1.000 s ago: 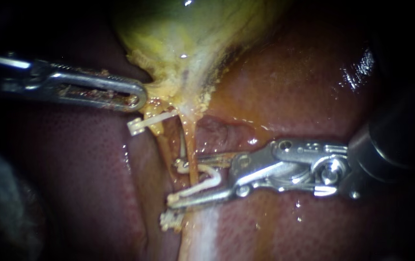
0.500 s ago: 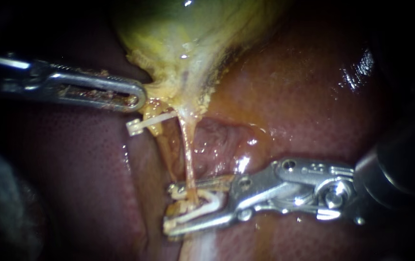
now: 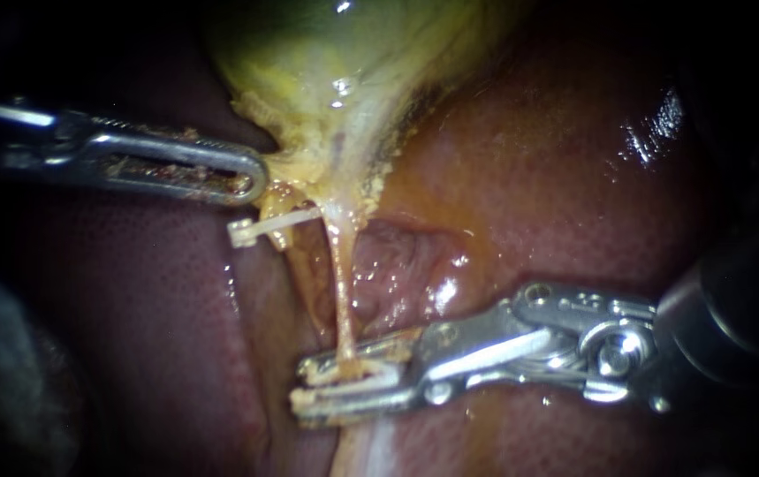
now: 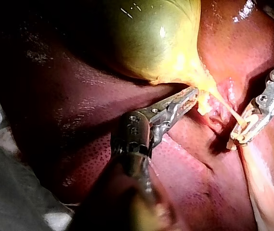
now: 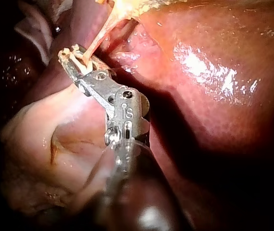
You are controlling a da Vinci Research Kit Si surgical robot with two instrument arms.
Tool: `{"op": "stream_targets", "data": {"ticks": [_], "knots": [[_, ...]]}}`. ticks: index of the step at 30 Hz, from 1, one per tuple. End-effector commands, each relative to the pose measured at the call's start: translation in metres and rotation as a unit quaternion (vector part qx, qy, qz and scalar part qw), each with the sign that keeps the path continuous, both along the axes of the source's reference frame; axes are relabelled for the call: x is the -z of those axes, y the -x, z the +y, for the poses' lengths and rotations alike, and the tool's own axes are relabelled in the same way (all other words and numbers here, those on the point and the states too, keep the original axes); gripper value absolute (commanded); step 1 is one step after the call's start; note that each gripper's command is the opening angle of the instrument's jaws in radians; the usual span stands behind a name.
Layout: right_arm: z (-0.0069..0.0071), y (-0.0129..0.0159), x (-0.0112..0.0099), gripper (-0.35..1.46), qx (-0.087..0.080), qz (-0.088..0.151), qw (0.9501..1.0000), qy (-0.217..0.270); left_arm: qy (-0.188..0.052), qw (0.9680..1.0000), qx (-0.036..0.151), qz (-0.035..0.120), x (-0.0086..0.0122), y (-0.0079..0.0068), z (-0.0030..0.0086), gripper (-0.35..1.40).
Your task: Clipping first clip right tube
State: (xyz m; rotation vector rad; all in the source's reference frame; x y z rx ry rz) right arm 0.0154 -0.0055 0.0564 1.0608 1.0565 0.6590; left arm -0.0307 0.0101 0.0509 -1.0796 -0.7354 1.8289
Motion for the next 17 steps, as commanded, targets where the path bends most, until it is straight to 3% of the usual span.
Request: {"op": "stream_targets", "data": {"ticks": [1,17], "knots": [[0.0000,0.0002,0.0000,-0.35,0.000,-0.002,1.0000,-0.005,0.000,1.0000,0.000,0.000,0.0000,0.0000,0.0000,-0.35],[-0.0004,0.0007,-0.0003,-0.35,0.001,-0.006,0.9999,-0.015,0.000,1.0000,0.000,0.000,0.0000,0.0000,0.0000,-0.35]]}}
